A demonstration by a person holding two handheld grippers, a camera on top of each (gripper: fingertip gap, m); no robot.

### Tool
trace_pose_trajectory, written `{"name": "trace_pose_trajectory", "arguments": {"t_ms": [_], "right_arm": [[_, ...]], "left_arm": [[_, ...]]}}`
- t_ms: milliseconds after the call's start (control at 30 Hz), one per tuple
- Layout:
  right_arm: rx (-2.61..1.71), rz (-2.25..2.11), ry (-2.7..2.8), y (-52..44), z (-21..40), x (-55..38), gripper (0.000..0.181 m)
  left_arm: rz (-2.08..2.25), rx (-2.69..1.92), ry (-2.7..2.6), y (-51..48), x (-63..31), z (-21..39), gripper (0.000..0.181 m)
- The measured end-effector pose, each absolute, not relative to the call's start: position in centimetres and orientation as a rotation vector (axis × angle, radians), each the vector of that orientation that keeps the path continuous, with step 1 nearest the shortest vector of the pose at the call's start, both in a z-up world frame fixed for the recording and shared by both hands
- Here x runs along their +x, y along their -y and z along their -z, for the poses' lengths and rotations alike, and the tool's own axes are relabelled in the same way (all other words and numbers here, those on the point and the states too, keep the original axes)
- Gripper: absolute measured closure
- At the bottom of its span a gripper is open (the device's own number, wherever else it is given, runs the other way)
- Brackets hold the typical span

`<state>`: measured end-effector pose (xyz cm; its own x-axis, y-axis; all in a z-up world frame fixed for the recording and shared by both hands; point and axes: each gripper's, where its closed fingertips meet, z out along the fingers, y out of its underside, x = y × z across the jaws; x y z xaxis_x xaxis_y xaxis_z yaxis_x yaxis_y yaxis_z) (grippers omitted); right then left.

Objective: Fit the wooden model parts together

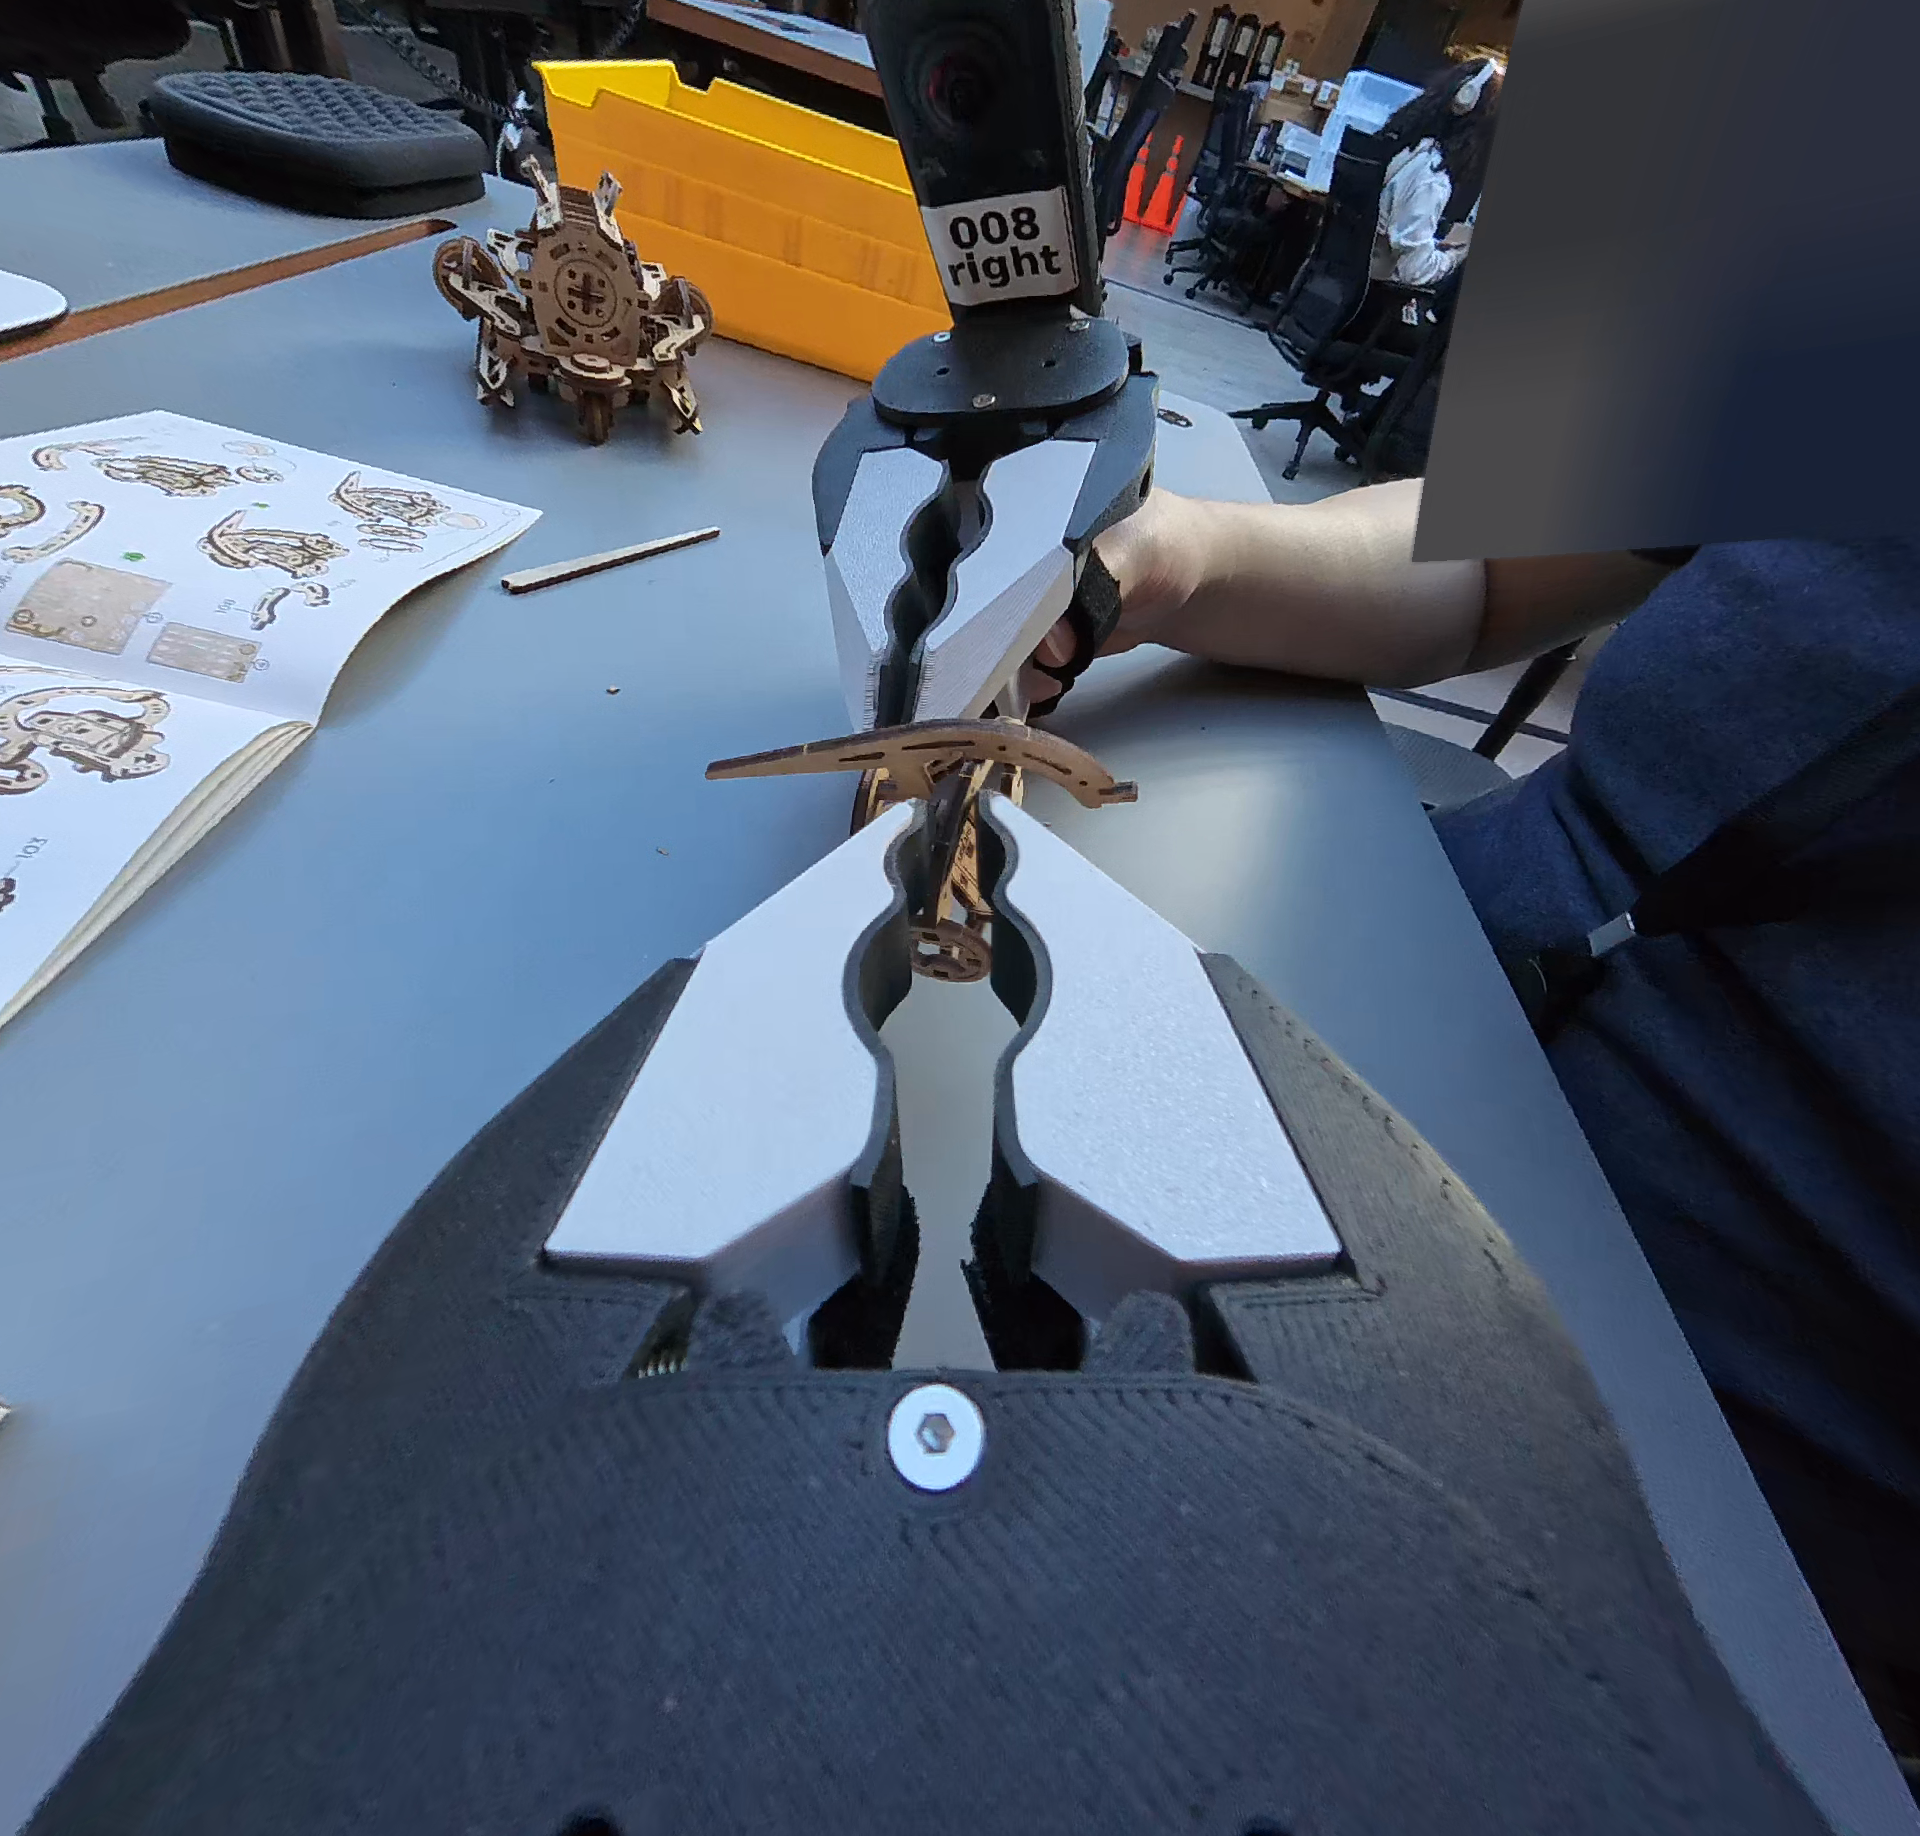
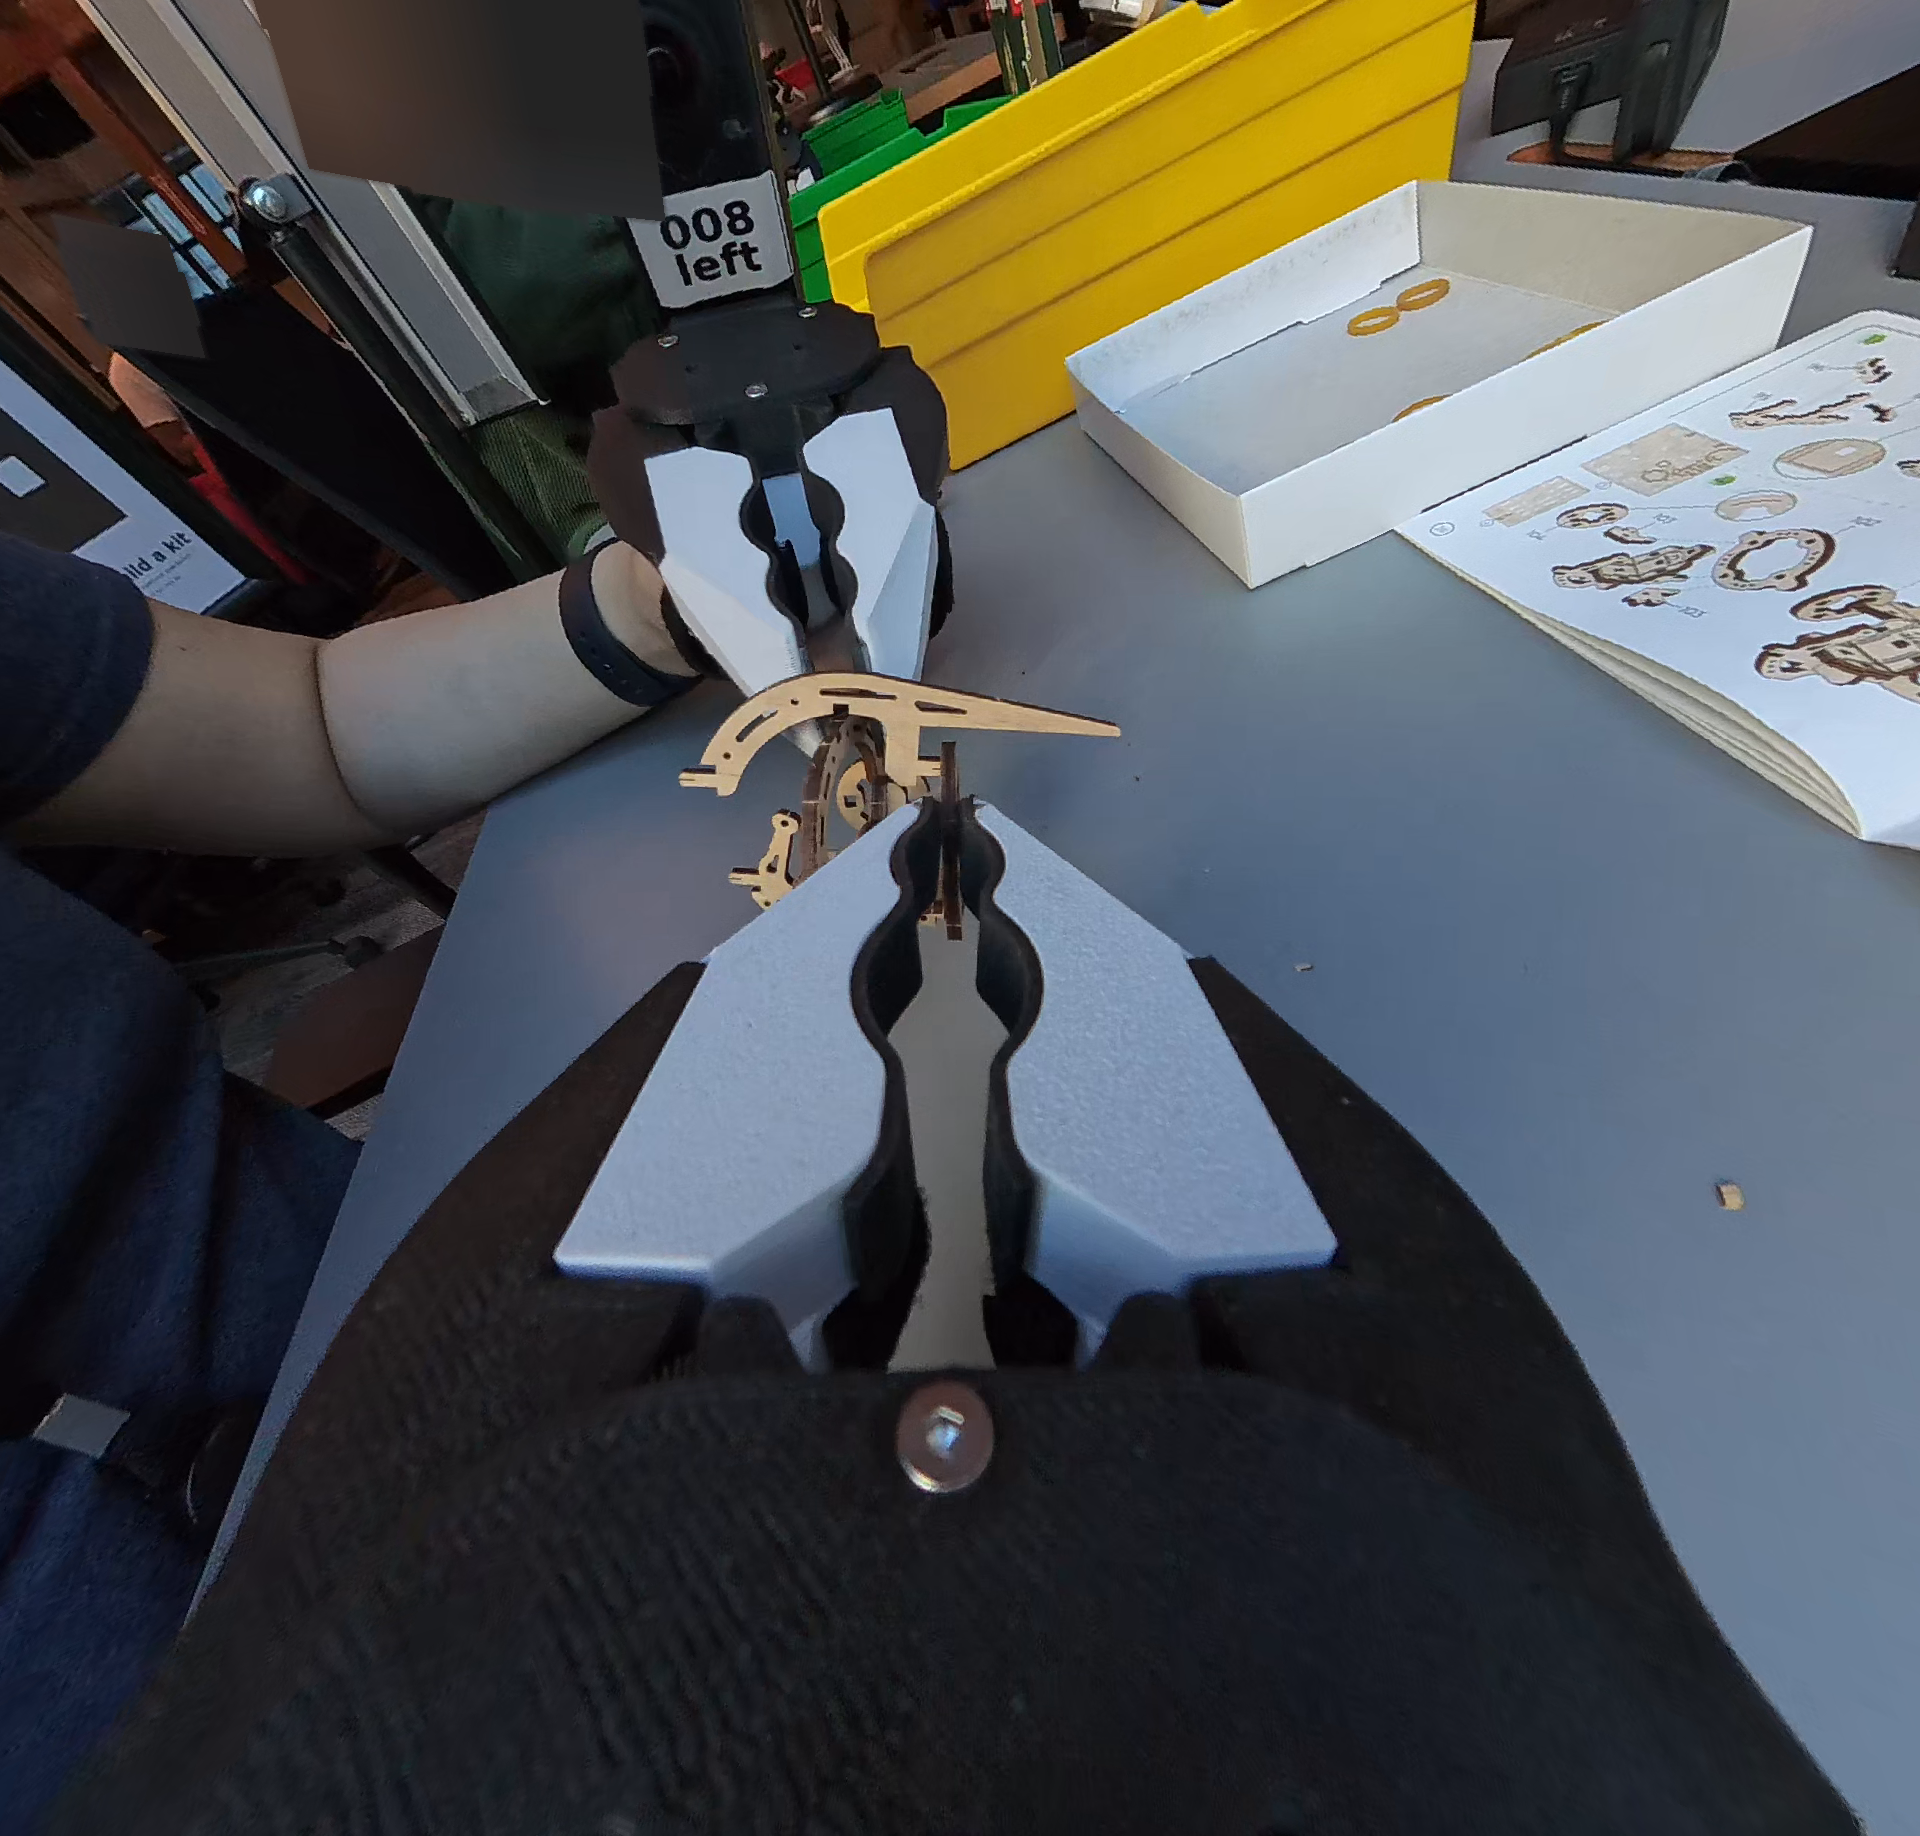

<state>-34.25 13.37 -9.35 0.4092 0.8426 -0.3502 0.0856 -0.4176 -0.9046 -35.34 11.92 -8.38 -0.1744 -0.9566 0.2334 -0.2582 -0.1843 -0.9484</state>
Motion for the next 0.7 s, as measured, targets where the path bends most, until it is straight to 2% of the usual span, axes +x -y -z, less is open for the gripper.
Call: {"name": "trace_pose_trajectory", "arguments": {"t_ms": [700], "right_arm": [[-1.619,-1.011,0.852,-13.2,7.4,-34.3,0.180]], "left_arm": [[1.576,-1.430,-1.329,-11.9,-35.6,6.6,0.179]]}}
